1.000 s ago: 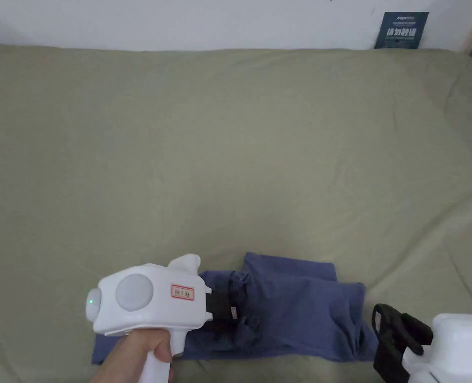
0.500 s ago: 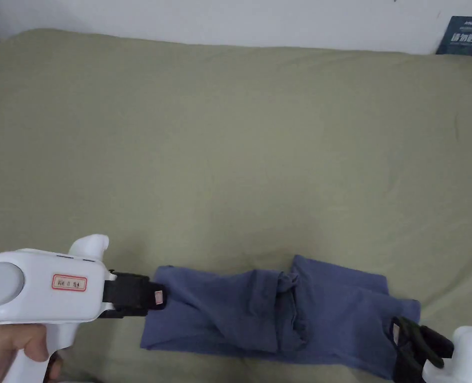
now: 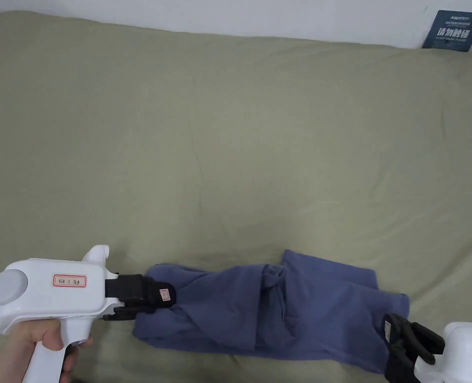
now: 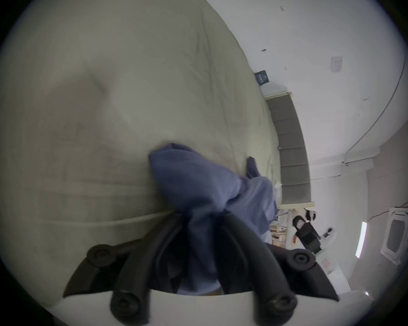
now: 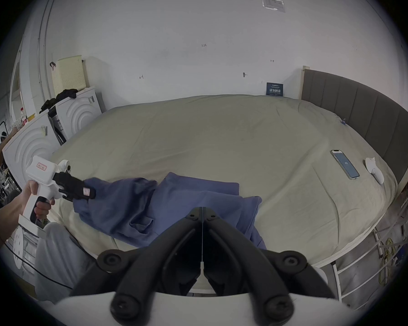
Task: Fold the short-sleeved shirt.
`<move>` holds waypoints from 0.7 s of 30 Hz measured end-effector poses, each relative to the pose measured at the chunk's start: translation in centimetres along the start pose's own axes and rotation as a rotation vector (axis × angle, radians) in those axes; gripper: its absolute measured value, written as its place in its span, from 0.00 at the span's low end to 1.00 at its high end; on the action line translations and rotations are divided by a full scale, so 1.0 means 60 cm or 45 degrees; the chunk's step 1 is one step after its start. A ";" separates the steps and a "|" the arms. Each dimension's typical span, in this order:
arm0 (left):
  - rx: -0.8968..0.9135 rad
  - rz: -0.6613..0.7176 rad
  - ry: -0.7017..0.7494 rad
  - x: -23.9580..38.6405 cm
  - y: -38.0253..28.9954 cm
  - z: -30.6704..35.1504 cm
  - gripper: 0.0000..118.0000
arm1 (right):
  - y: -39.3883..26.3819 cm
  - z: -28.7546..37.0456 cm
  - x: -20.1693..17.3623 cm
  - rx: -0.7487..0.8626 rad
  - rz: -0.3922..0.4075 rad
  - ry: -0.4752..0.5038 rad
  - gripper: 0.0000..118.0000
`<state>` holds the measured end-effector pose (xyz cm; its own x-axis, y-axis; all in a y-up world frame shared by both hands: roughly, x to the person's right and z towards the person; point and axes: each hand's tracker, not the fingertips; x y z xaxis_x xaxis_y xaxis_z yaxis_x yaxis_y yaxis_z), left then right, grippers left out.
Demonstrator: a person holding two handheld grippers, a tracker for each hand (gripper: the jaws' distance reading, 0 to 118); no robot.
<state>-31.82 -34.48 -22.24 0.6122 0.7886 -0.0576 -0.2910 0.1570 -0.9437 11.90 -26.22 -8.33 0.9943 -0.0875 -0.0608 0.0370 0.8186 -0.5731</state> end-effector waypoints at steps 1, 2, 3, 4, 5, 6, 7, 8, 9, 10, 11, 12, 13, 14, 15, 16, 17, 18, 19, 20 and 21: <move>-0.014 -0.001 -0.017 0.000 -0.002 0.004 0.13 | -0.001 0.000 0.001 0.001 -0.002 -0.001 0.02; 0.001 0.022 -0.044 0.002 -0.004 0.011 0.13 | -0.001 0.000 0.002 -0.001 -0.002 0.001 0.02; 0.011 0.036 -0.036 0.006 -0.004 0.015 0.13 | -0.001 0.002 0.002 0.001 -0.003 0.002 0.02; 0.043 0.028 0.003 0.011 -0.004 0.023 0.13 | 0.000 0.004 0.003 0.008 -0.005 0.002 0.02; 0.058 0.015 0.030 0.016 -0.004 0.033 0.13 | 0.000 0.006 0.003 0.013 -0.008 0.004 0.02; 0.083 0.008 0.059 0.021 -0.004 0.047 0.12 | 0.001 0.007 0.004 0.015 -0.010 0.009 0.02; 0.084 0.015 0.060 0.025 -0.004 0.063 0.11 | 0.001 0.009 0.005 0.023 -0.010 0.012 0.02; 0.091 0.018 0.060 0.026 -0.004 0.082 0.11 | 0.002 0.010 0.006 0.031 -0.009 0.013 0.02; 0.104 0.004 0.078 0.034 -0.006 0.098 0.11 | 0.003 0.010 0.006 0.034 -0.009 0.016 0.02; 0.136 -0.038 0.165 0.049 -0.007 0.118 0.11 | 0.004 0.010 0.008 0.037 -0.010 0.023 0.02; 0.140 -0.089 0.254 0.062 -0.009 0.136 0.11 | 0.005 0.010 0.009 0.041 -0.012 0.027 0.02; 0.150 -0.105 0.285 0.071 -0.010 0.150 0.11 | 0.005 0.009 0.010 0.046 -0.014 0.030 0.02; 0.155 -0.117 0.298 0.088 -0.010 0.163 0.11 | 0.005 0.009 0.011 0.050 -0.016 0.037 0.02; 0.170 -0.138 0.316 0.107 -0.010 0.174 0.11 | 0.006 0.009 0.012 0.052 -0.018 0.042 0.02; 0.183 -0.146 0.324 0.124 -0.011 0.180 0.11 | 0.006 0.010 0.013 0.056 -0.019 0.044 0.02; 0.195 -0.183 0.359 0.143 -0.012 0.183 0.11 | 0.006 0.013 0.014 0.061 -0.020 0.046 0.02; 0.201 -0.245 0.384 0.169 -0.014 0.182 0.11 | 0.006 0.016 0.016 0.067 -0.023 0.048 0.02; 0.198 -0.293 0.418 0.190 -0.016 0.182 0.11 | 0.006 0.020 0.018 0.074 -0.028 0.051 0.02; 0.183 -0.346 0.455 0.218 -0.021 0.169 0.11 | 0.006 0.023 0.020 0.079 -0.032 0.052 0.02; 0.157 -0.422 0.478 0.244 -0.028 0.155 0.11 | 0.006 0.027 0.023 0.085 -0.039 0.050 0.02; 0.153 -0.448 0.481 0.261 -0.033 0.145 0.11 | 0.006 0.030 0.025 0.089 -0.044 0.049 0.02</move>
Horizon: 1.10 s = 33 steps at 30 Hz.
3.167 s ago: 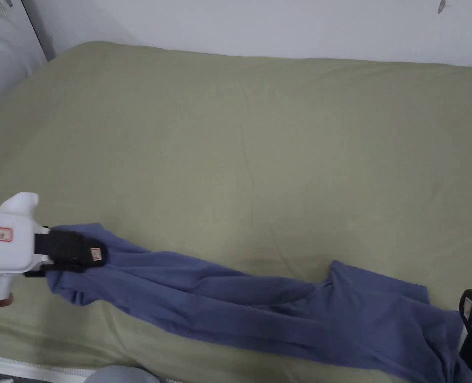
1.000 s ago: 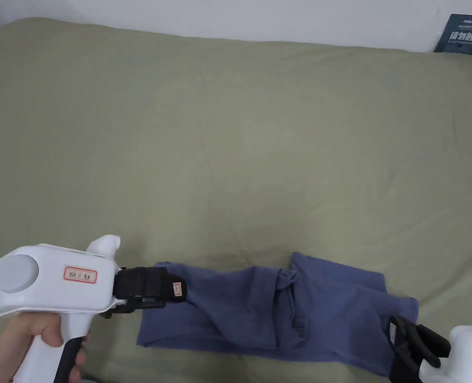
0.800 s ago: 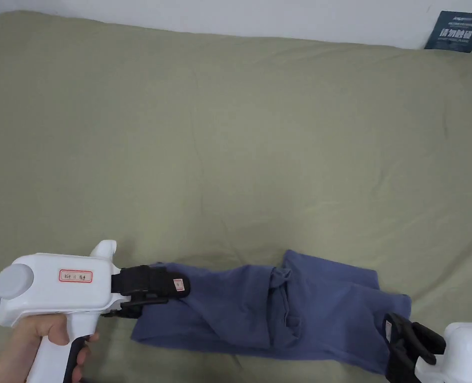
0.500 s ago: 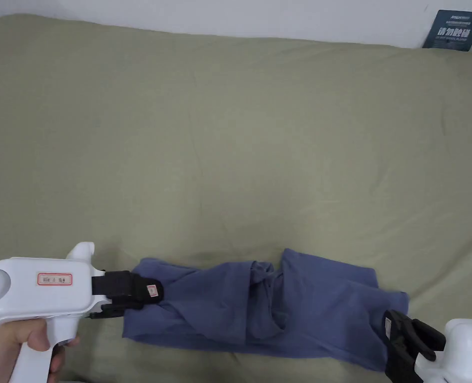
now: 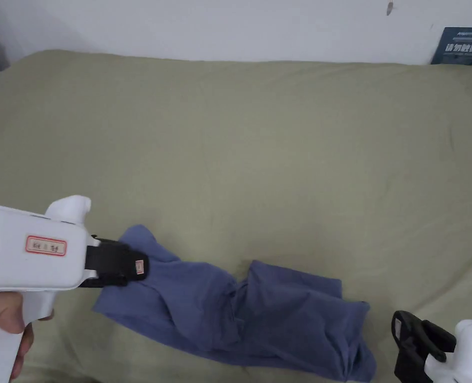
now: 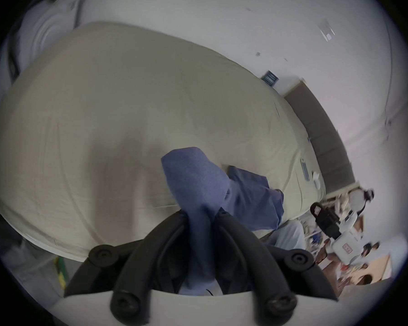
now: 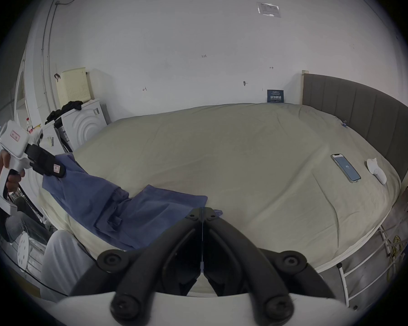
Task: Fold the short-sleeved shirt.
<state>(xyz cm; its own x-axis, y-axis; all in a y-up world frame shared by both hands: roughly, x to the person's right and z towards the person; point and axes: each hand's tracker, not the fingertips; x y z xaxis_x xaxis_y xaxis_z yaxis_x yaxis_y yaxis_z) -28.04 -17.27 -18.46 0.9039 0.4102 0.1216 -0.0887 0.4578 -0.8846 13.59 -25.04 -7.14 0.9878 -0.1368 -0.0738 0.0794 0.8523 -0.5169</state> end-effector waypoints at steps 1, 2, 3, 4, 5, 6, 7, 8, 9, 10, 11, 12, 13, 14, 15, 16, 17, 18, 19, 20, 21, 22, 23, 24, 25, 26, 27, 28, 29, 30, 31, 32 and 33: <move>-0.022 -0.042 0.009 0.028 0.003 -0.005 0.11 | 0.000 0.004 0.004 0.007 -0.008 -0.003 0.02; -0.035 -0.088 0.008 0.057 0.003 -0.012 0.11 | -0.001 0.009 0.008 0.015 -0.020 -0.007 0.02; -0.045 -0.117 0.012 0.079 0.000 -0.018 0.11 | -0.001 0.013 0.012 0.019 -0.027 -0.010 0.02; -0.057 -0.160 0.009 0.107 -0.002 -0.029 0.11 | -0.001 0.018 0.017 0.024 -0.034 -0.013 0.02; -0.092 -0.179 0.021 0.134 -0.002 -0.041 0.11 | -0.002 0.022 0.023 0.030 -0.041 -0.019 0.02; -0.125 -0.189 0.029 0.156 -0.001 -0.054 0.11 | -0.002 0.026 0.028 0.033 -0.046 -0.025 0.02; -0.163 -0.210 0.044 0.180 -0.004 -0.071 0.11 | -0.003 0.029 0.033 0.034 -0.052 -0.032 0.02; -0.204 -0.247 0.078 0.206 -0.006 -0.089 0.11 | -0.005 0.032 0.039 0.034 -0.061 -0.045 0.02; -0.228 -0.281 0.098 0.226 -0.010 -0.107 0.11 | -0.006 0.034 0.044 0.034 -0.074 -0.059 0.02; -0.229 -0.319 0.104 0.248 -0.015 -0.129 0.11 | -0.007 0.037 0.050 0.037 -0.092 -0.070 0.02; -0.237 -0.317 0.095 0.268 -0.018 -0.151 0.11 | -0.009 0.039 0.056 0.036 -0.108 -0.075 0.03; -0.243 -0.313 0.087 0.283 -0.020 -0.171 0.11 | -0.010 0.042 0.060 0.034 -0.122 -0.080 0.02; -0.255 -0.300 0.072 0.299 -0.022 -0.196 0.11 | -0.012 0.044 0.064 0.034 -0.134 -0.087 0.02; -0.266 -0.280 0.071 0.318 -0.026 -0.222 0.13 | -0.013 0.046 0.068 0.034 -0.146 -0.095 0.02; -0.270 -0.282 0.070 0.334 -0.030 -0.244 0.30 | -0.014 0.048 0.072 0.031 -0.156 -0.103 0.02; -0.268 -0.276 0.012 0.344 -0.033 -0.264 0.58 | -0.015 0.050 0.076 0.032 -0.164 -0.106 0.02; -0.279 -0.294 -0.070 0.353 -0.037 -0.286 0.87 | -0.015 0.053 0.079 0.032 -0.169 -0.111 0.02; -0.297 -0.326 -0.096 0.357 -0.038 -0.301 1.00 | -0.015 0.055 0.082 0.030 -0.174 -0.121 0.02; -0.269 -0.308 -0.089 0.364 -0.040 -0.302 1.00 | -0.014 0.057 0.086 0.031 -0.178 -0.127 0.02; -0.269 -0.292 -0.081 0.364 -0.040 -0.302 1.00 | -0.013 0.059 0.088 0.031 -0.181 -0.133 0.02; -0.271 -0.264 -0.098 0.357 -0.037 -0.296 1.00 | -0.012 0.060 0.091 0.031 -0.184 -0.137 0.02; -0.286 -0.234 -0.149 0.344 -0.035 -0.284 0.98 | -0.012 0.061 0.093 0.032 -0.187 -0.138 0.02; -0.259 -0.188 -0.197 0.331 -0.035 -0.271 0.92 | -0.012 0.061 0.095 0.033 -0.189 -0.138 0.02; -0.226 -0.153 -0.244 0.313 -0.035 -0.255 0.74 | -0.012 0.059 0.095 0.030 -0.194 -0.138 0.02; -0.183 -0.122 -0.288 0.293 -0.035 -0.241 0.52 | -0.012 0.055 0.097 0.021 -0.201 -0.131 0.02; -0.153 -0.107 -0.282 0.274 -0.039 -0.231 0.23 | -0.013 0.051 0.097 0.011 -0.207 -0.122 0.02; -0.163 -0.123 -0.274 0.257 -0.040 -0.234 0.02 | -0.014 0.048 0.097 0.003 -0.212 -0.114 0.03; -0.150 -0.121 -0.271 0.242 -0.046 -0.239 0.02 | -0.016 0.044 0.096 -0.009 -0.216 -0.106 0.02; -0.149 -0.122 -0.274 0.226 -0.052 -0.250 0.02 | -0.018 0.039 0.094 -0.024 -0.219 -0.097 0.02; -0.163 -0.118 -0.299 0.218 -0.055 -0.262 0.02 | -0.019 0.038 0.093 -0.029 -0.219 -0.089 0.02; -0.200 -0.085 -0.348 0.207 -0.059 -0.287 0.02 | -0.021 0.035 0.092 -0.039 -0.222 -0.083 0.02; -0.229 -0.056 -0.388 0.203 -0.064 -0.309 0.02 | -0.023 0.032 0.090 -0.054 -0.232 -0.077 0.02; -0.251 -0.043 -0.438 0.202 -0.071 -0.329 0.02 | -0.024 0.030 0.091 -0.064 -0.244 -0.061 0.02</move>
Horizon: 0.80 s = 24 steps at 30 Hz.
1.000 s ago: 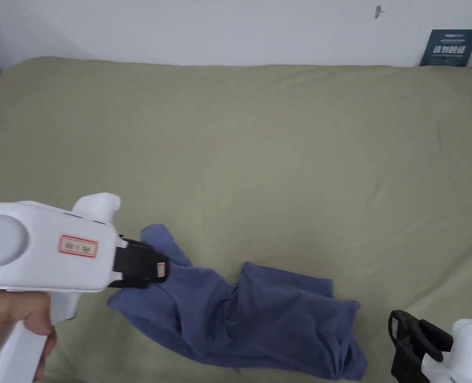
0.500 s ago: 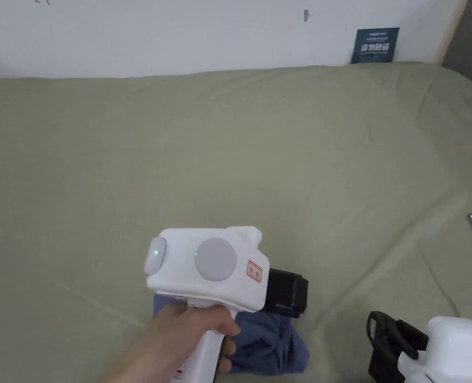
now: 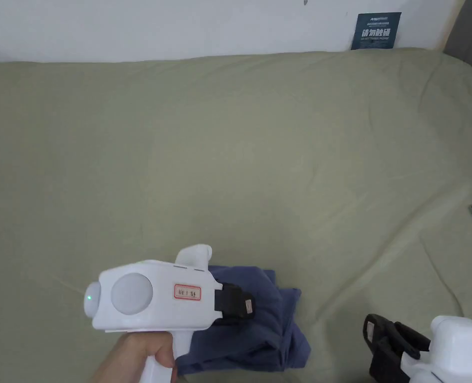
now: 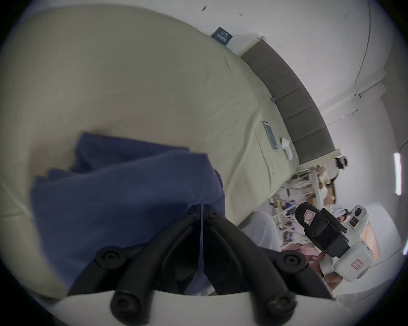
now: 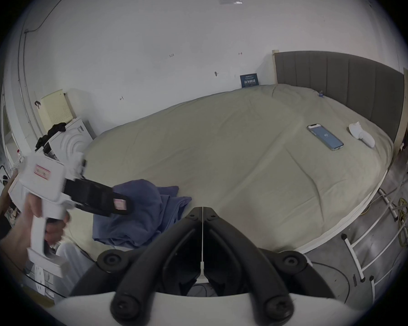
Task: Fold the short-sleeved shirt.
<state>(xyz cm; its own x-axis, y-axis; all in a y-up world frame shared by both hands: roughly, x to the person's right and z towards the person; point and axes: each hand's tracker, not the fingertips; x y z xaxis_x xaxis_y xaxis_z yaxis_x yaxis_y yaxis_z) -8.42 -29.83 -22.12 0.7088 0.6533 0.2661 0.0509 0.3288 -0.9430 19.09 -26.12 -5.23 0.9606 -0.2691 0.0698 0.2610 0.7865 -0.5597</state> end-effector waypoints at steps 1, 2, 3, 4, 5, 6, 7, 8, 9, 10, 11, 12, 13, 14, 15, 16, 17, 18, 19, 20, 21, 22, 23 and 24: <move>-0.018 0.013 -0.022 -0.006 -0.002 -0.027 0.02 | -0.001 -0.001 0.000 -0.012 -0.007 0.005 0.02; -0.030 0.038 -0.028 -0.015 -0.004 -0.054 0.02 | -0.001 -0.003 -0.001 -0.027 -0.008 0.003 0.02; -0.036 0.045 -0.038 -0.019 -0.005 -0.070 0.02 | -0.001 -0.004 -0.002 -0.043 -0.006 0.005 0.02; -0.029 0.052 -0.088 -0.027 -0.005 -0.086 0.02 | -0.001 -0.005 -0.001 -0.052 -0.004 0.011 0.02; -0.019 0.076 -0.090 -0.032 -0.004 -0.096 0.01 | -0.001 -0.008 -0.001 -0.066 -0.003 0.013 0.02; -0.014 0.103 -0.113 -0.036 -0.004 -0.092 0.01 | 0.000 -0.012 -0.001 -0.088 0.000 0.020 0.02; -0.012 0.123 -0.142 -0.034 0.000 -0.085 0.01 | 0.001 -0.017 -0.002 -0.118 0.011 0.039 0.02; -0.018 0.114 -0.121 -0.026 0.004 -0.067 0.01 | 0.001 -0.024 -0.006 -0.139 0.029 0.053 0.02; -0.016 0.100 -0.122 -0.020 0.005 -0.052 0.02 | 0.002 -0.029 -0.010 -0.154 0.047 0.064 0.02; 0.003 0.063 -0.111 -0.017 0.002 -0.021 0.02 | 0.003 -0.040 -0.018 -0.179 0.075 0.088 0.02; 0.044 0.004 -0.077 -0.013 0.004 0.006 0.02 | 0.004 -0.052 -0.028 -0.209 0.085 0.120 0.03; 0.057 -0.012 -0.061 -0.012 0.006 0.029 0.02 | 0.007 -0.063 -0.036 -0.216 0.060 0.163 0.03; 0.099 -0.020 -0.059 -0.015 0.005 0.056 0.02 | 0.010 -0.079 -0.044 -0.242 0.032 0.232 0.02; 0.119 -0.015 -0.039 -0.026 0.002 0.091 0.02 | 0.016 -0.098 -0.052 -0.279 0.004 0.308 0.02; 0.134 -0.015 -0.020 -0.033 0.001 0.113 0.02 | 0.021 -0.119 -0.059 -0.326 -0.009 0.380 0.03; 0.173 -0.007 0.007 -0.044 -0.001 0.134 0.02 | 0.026 -0.142 -0.066 -0.361 -0.036 0.449 0.03; 0.194 0.009 0.038 -0.059 -0.003 0.152 0.02 | 0.030 -0.170 -0.067 -0.412 -0.081 0.550 0.02; 0.195 0.021 0.063 -0.074 -0.005 0.165 0.02 | 0.032 -0.193 -0.066 -0.448 -0.121 0.616 0.02; 0.196 0.032 0.080 -0.088 -0.007 0.174 0.02 | 0.031 -0.223 -0.063 -0.510 -0.175 0.703 0.02; 0.200 0.055 0.111 -0.105 -0.009 0.178 0.02 | 0.026 -0.255 -0.057 -0.554 -0.234 0.775 0.02; 0.192 0.066 0.131 -0.115 -0.010 0.180 0.02 | 0.021 -0.275 -0.050 -0.592 -0.265 0.808 0.02; 0.186 0.078 0.146 -0.130 -0.012 0.180 0.02 | 0.013 -0.302 -0.039 -0.668 -0.318 0.879 0.02; 0.176 0.090 0.152 -0.143 -0.013 0.179 0.02 | 0.002 -0.327 -0.026 -0.719 -0.358 0.896 0.02; 0.164 0.103 0.162 -0.150 -0.012 0.177 0.02 | -0.008 -0.346 -0.015 -0.758 -0.380 0.890 0.02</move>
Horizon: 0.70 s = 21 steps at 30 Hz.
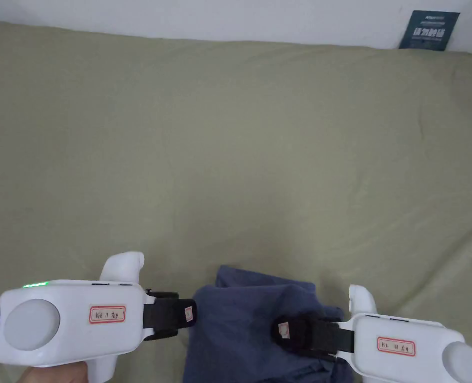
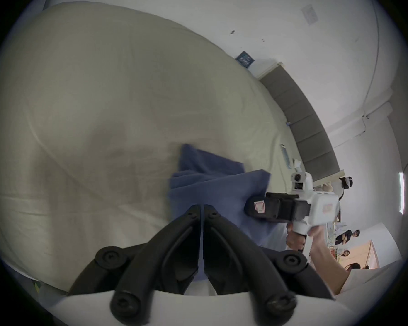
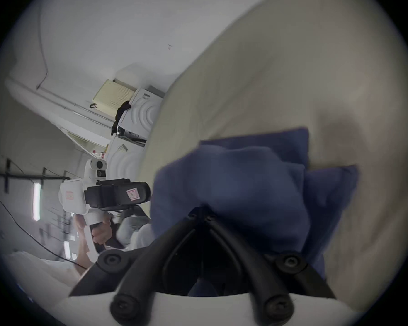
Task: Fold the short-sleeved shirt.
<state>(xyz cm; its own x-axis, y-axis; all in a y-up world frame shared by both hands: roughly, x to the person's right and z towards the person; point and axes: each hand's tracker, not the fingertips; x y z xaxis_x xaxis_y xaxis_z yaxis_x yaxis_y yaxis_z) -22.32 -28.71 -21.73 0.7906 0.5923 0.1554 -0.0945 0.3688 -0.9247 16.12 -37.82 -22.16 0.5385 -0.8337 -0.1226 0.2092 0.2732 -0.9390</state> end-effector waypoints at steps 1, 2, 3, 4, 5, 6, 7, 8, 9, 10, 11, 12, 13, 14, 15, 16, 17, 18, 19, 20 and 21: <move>-0.008 0.004 0.005 -0.008 0.001 -0.004 0.02 | 0.003 -0.006 0.029 -0.027 -0.043 0.073 0.02; -0.020 0.004 0.009 -0.016 0.000 -0.007 0.03 | 0.005 -0.006 0.055 -0.027 -0.120 0.175 0.02; -0.030 0.009 0.017 -0.020 0.001 -0.011 0.05 | 0.004 -0.001 0.071 -0.009 -0.240 0.277 0.02; -0.042 0.009 0.016 -0.024 0.002 -0.013 0.11 | 0.003 0.003 0.079 -0.006 -0.298 0.330 0.02; -0.056 0.009 -0.014 -0.028 0.001 -0.014 0.27 | 0.004 0.007 0.083 -0.009 -0.280 0.327 0.02; -0.075 0.008 -0.064 -0.031 0.001 -0.014 0.59 | 0.005 0.010 0.081 -0.009 -0.250 0.290 0.02; -0.091 0.019 -0.111 -0.033 0.003 -0.016 0.80 | 0.002 0.015 0.075 -0.014 -0.238 0.284 0.02; -0.095 0.030 -0.123 -0.037 0.005 -0.020 0.91 | 0.002 0.017 0.075 -0.015 -0.236 0.287 0.02; -0.098 0.043 -0.155 -0.040 0.005 -0.028 0.94 | 0.003 0.017 0.076 -0.016 -0.237 0.285 0.02; -0.103 0.060 -0.184 -0.041 0.002 -0.030 0.94 | 0.003 0.017 0.078 -0.015 -0.243 0.291 0.02; -0.121 0.097 -0.245 -0.047 0.005 -0.035 0.97 | 0.003 0.016 0.082 -0.016 -0.248 0.297 0.02; -0.152 0.147 -0.311 -0.049 0.007 -0.044 0.96 | 0.003 0.016 0.081 -0.017 -0.248 0.294 0.02; -0.154 0.204 -0.367 -0.052 0.006 -0.054 0.96 | 0.003 0.017 0.084 -0.015 -0.248 0.302 0.02; -0.139 0.213 -0.404 -0.052 0.003 -0.064 0.96 | 0.002 0.016 0.087 -0.016 -0.259 0.310 0.02; -0.150 0.222 -0.435 -0.052 0.003 -0.073 0.96 | 0.001 0.015 0.086 -0.015 -0.264 0.312 0.02; -0.177 0.223 -0.440 -0.048 0.002 -0.086 0.96 | 0.001 0.015 0.084 -0.014 -0.262 0.313 0.02; -0.185 0.220 -0.443 -0.044 0.001 -0.097 0.96 | 0.001 0.015 0.083 -0.013 -0.261 0.310 0.02; -0.168 0.195 -0.458 -0.056 0.001 -0.106 0.96 | 0.001 0.015 0.082 -0.014 -0.258 0.306 0.02; -0.156 0.172 -0.505 -0.051 0.002 -0.114 0.96 | -0.001 0.014 0.074 -0.014 -0.254 0.303 0.02; -0.163 0.181 -0.523 -0.046 0.004 -0.123 0.96 | -0.001 0.014 0.074 -0.015 -0.257 0.305 0.02; -0.172 0.186 -0.526 -0.041 0.004 -0.129 0.94 | -0.002 0.014 0.074 -0.014 -0.260 0.306 0.02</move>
<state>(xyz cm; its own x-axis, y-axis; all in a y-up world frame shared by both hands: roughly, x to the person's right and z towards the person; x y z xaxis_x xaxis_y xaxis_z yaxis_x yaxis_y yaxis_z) -19.62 -35.65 -25.02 0.4648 0.8772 0.1205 -0.0852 0.1798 -0.9800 19.16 -41.13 -22.35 0.2779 -0.9606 -0.0025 0.2833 0.0844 -0.9553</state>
